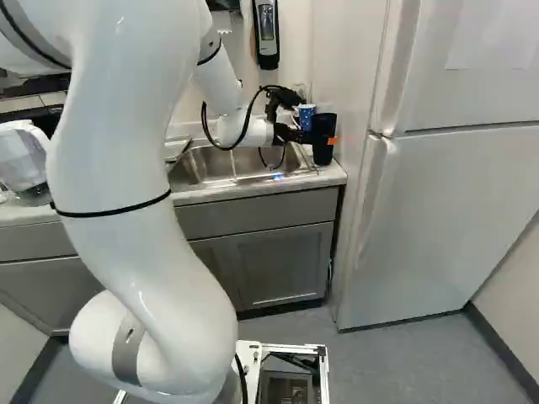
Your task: Rinse the cup and place it in the tray
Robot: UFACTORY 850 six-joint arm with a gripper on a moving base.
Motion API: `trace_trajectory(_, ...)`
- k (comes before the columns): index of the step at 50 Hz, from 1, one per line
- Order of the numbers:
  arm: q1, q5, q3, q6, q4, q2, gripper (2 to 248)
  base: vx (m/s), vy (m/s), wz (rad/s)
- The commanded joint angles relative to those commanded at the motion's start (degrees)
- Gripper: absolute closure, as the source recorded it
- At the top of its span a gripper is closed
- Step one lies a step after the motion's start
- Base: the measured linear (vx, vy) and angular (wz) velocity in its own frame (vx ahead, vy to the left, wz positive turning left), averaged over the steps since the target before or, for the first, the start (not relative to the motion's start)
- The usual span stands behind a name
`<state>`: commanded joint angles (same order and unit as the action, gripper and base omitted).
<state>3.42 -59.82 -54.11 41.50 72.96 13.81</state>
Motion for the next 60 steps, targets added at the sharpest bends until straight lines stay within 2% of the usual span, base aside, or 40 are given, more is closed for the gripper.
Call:
trace_trajectory(23, -0.01, 0.6, -1.28, 0.0, -1.03, -2.07, 125, 0.0, 0.0, 0.0)
trace_trajectory(44, -0.1, 3.38, -4.37, 0.0, -6.33, -2.17, 125, 0.0, 0.0, 0.0)
trace_trajectory(60, -0.12, 7.72, -5.84, 0.0, -11.16, -2.91, 125, 0.0, 0.0, 0.0)
